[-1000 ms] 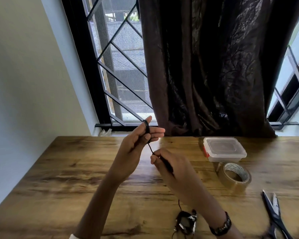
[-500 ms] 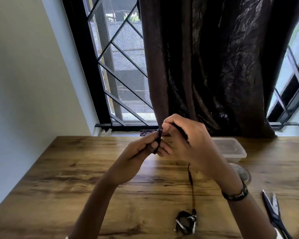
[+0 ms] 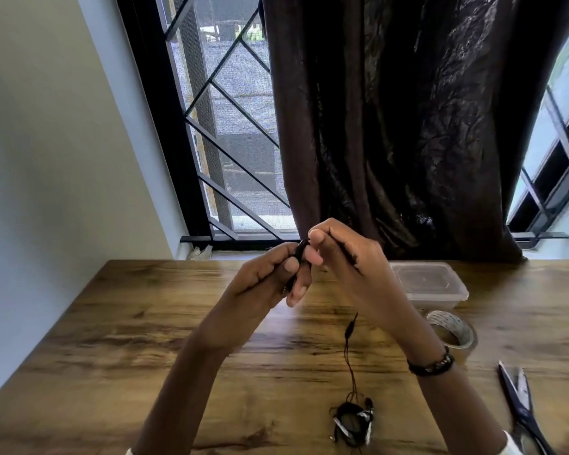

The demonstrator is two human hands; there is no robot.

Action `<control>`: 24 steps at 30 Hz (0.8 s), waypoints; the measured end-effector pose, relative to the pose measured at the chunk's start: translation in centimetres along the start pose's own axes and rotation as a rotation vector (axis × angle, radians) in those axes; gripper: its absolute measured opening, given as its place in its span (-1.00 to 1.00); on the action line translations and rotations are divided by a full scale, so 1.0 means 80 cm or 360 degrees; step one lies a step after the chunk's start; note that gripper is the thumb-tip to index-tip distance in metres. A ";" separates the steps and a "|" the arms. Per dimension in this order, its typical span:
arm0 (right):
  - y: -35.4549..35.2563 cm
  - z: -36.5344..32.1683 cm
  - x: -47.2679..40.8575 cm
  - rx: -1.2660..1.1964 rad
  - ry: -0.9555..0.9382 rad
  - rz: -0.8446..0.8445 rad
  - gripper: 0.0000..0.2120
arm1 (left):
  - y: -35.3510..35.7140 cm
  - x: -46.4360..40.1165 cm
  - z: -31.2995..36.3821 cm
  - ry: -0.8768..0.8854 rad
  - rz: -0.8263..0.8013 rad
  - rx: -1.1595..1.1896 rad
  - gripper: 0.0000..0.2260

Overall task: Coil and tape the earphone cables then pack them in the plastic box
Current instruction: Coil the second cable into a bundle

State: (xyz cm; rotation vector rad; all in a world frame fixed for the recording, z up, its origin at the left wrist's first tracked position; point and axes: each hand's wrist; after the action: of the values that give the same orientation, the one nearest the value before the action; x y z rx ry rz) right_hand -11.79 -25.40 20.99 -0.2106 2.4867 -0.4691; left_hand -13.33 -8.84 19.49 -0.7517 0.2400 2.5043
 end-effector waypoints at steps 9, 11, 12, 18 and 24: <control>0.046 0.028 0.041 -0.0135 0.0227 0.0071 -0.78 | -0.002 -0.009 -0.002 0.0138 0.0287 0.0184 -0.70; 0.053 0.030 0.050 -0.0129 0.0226 0.0060 -0.79 | -0.005 -0.010 -0.003 0.0126 0.0342 0.0195 -0.70; 0.055 0.030 0.053 -0.0124 0.0223 0.0058 -0.78 | -0.007 -0.010 -0.003 0.0115 0.0354 0.0190 -0.69; 0.052 0.018 0.064 0.0086 0.0148 0.0028 -0.78 | -0.007 -0.010 -0.009 0.0075 0.0359 -0.0176 -0.66; 0.037 0.000 0.066 0.0178 0.0170 -0.0077 -0.82 | -0.002 -0.012 -0.013 0.0032 0.0291 -0.0642 -0.65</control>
State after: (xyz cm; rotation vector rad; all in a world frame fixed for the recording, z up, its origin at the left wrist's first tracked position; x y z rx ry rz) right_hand -16.23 -23.96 17.11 -0.2061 2.5545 -0.6533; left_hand -12.10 -9.42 19.12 -0.9481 -0.2075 2.7574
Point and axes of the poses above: each hand's wrist, its own x-axis away from the middle knuckle, its own y-axis out of the palm, z = x × y, and after that the axes turned 8 degrees about y, right-handed
